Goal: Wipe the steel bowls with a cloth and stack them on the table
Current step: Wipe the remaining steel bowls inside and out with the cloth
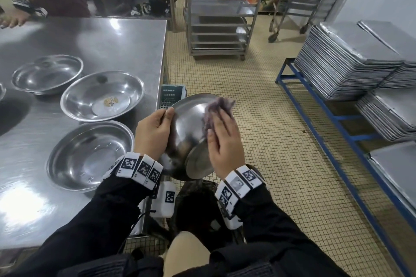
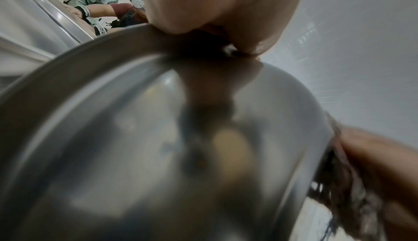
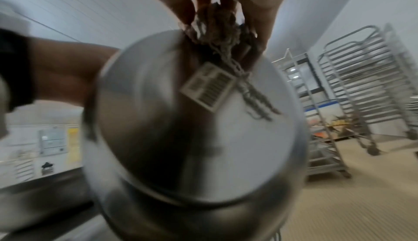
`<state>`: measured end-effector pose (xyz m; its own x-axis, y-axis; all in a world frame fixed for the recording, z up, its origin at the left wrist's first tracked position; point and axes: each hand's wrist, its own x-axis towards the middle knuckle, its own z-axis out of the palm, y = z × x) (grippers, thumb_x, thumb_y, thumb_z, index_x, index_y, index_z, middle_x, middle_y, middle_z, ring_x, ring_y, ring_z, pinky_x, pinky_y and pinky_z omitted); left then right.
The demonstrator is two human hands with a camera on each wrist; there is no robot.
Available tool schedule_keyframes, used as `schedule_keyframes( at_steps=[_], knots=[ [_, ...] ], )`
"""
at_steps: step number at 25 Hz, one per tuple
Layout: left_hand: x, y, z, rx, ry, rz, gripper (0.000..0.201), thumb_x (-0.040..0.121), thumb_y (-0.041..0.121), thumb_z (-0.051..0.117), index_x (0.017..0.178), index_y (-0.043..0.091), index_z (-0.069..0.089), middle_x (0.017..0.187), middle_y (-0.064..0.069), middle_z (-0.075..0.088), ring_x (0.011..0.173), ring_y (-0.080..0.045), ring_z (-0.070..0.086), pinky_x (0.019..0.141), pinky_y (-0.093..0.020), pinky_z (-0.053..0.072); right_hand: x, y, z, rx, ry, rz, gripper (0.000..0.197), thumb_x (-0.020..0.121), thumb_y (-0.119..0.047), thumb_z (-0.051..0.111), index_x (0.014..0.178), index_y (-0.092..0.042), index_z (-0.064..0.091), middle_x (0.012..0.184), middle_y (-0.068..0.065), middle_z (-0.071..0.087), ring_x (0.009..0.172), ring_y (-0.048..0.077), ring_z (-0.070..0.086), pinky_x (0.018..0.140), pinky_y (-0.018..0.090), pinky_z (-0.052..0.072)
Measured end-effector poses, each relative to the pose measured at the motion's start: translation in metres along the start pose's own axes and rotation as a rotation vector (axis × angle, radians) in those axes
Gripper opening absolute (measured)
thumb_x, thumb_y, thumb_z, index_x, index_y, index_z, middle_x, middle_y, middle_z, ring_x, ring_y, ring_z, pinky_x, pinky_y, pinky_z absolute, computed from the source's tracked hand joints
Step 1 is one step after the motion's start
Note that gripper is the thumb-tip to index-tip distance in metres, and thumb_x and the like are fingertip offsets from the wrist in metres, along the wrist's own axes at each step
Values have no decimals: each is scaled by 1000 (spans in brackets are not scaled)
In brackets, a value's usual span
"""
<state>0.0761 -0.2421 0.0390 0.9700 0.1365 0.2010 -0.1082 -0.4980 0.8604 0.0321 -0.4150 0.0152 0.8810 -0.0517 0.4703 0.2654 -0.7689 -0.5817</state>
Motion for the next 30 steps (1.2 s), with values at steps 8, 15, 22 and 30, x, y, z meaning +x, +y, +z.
schedule_keyframes(
  at_steps=[8, 15, 22, 30],
  knots=[
    [2, 11, 4, -25, 25, 33, 43, 93, 47, 54, 73, 11, 67, 57, -3, 61, 56, -23, 55, 58, -39, 47, 43, -10, -4, -25, -49, 138, 53, 98, -43, 22, 145, -20, 33, 155, 0, 23, 143, 17, 19, 116, 34, 17],
    [0, -16, 3, -256, -17, -59, 33, 91, 39, 61, 70, 15, 70, 61, -6, 61, 57, -11, 51, 57, -28, 43, 22, 50, -29, 523, -131, 672, 21, 100, -35, 39, 114, -26, 51, 110, -7, 55, 101, 10, 51, 77, 12, 37],
    [-11, -20, 10, -203, -209, -71, 13, 98, 28, 51, 108, 28, 59, 100, 12, 64, 93, -6, 61, 79, -19, 47, 18, 63, -17, 204, -54, 446, 14, 97, -23, 46, 99, -14, 57, 92, -5, 59, 91, 17, 56, 74, 21, 41],
    [-12, 10, 23, 244, -196, 243, 14, 91, 34, 61, 96, 24, 70, 83, 11, 68, 78, -10, 61, 67, -22, 43, 23, 27, -3, -70, -121, 114, 17, 96, -20, 46, 103, -13, 60, 102, -2, 59, 94, 18, 44, 80, 31, 39]
  ],
)
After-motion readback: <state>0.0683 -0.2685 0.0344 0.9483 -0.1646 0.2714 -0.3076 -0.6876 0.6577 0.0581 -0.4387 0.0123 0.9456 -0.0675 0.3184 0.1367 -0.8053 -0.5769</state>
